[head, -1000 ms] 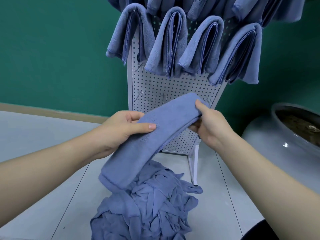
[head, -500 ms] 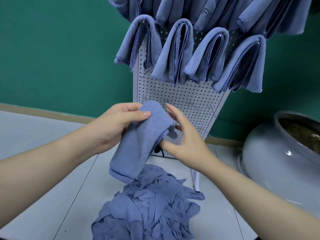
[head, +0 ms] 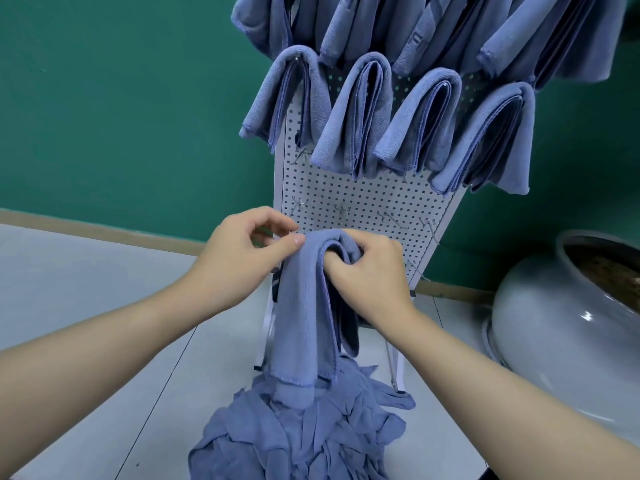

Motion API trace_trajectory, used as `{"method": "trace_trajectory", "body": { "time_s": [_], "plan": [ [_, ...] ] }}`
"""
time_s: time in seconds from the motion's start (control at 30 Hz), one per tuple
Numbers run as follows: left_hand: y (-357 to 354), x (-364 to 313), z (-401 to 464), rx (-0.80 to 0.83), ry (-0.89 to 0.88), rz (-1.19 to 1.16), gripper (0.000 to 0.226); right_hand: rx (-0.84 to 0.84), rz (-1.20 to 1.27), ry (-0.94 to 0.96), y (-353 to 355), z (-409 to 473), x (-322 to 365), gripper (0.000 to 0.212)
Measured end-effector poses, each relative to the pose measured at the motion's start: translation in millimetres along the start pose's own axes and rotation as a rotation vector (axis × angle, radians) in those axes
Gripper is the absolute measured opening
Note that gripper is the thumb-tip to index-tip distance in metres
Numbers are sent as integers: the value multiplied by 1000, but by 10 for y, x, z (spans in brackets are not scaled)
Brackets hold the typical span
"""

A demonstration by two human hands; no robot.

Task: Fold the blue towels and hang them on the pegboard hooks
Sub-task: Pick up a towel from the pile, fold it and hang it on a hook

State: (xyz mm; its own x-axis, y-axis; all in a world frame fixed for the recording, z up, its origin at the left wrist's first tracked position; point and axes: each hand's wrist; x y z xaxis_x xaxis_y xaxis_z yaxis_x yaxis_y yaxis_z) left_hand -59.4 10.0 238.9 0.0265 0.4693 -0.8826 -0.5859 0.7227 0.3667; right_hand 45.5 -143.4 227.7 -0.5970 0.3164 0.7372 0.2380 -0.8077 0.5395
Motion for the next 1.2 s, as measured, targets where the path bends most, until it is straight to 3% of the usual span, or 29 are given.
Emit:
{"method": "trace_trajectory", "body": {
  "time_s": [0.07, 0.23, 0.4, 0.57, 0.7, 0.83, 1.07, 1.2],
  "plan": [
    [-5, 18, -27, 3, -118, 108, 15, -25, -18, -50, 8, 56, 26, 26],
    [-33, 51, -136, 109, -245, 268, 50, -84, -46, -115, -42, 168, 83, 9],
    [-86, 121, -128, 46, -223, 283, 40, -104, -34, -139, -136, 228, 158, 18],
    [-175, 144, -22, -118, -137, 292, 4, -95, -7, -116, -225, 269, 234, 33],
    [-184, 155, 94, -159, -148, 276, 20, -101, -10, -93, -236, 387, 267, 32],
    [103, 1, 415, -191, -311, 205, 32, -151, 37, -2, -210, 612, 341, 24],
    [324, -22, 1094, -265, -331, 82, 25, -188, -85, 134, -279, 1155, 389, 34],
    [252, 136, 1392, -272, -298, 106, 29, -175, -198, 136, -384, 1460, 227, 27]
  ]
}}
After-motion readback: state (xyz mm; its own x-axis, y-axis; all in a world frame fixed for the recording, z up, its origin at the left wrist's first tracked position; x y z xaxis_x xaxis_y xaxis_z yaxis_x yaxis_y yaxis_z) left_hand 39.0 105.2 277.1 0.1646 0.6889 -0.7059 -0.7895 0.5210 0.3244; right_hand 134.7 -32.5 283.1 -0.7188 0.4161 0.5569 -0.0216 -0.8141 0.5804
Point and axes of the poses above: each hand's wrist, its own z-axis towards the middle knuckle, its own y-axis out of the back of the hand, x = y × z, and after that the axes turned 1 degree about -y, right-handed
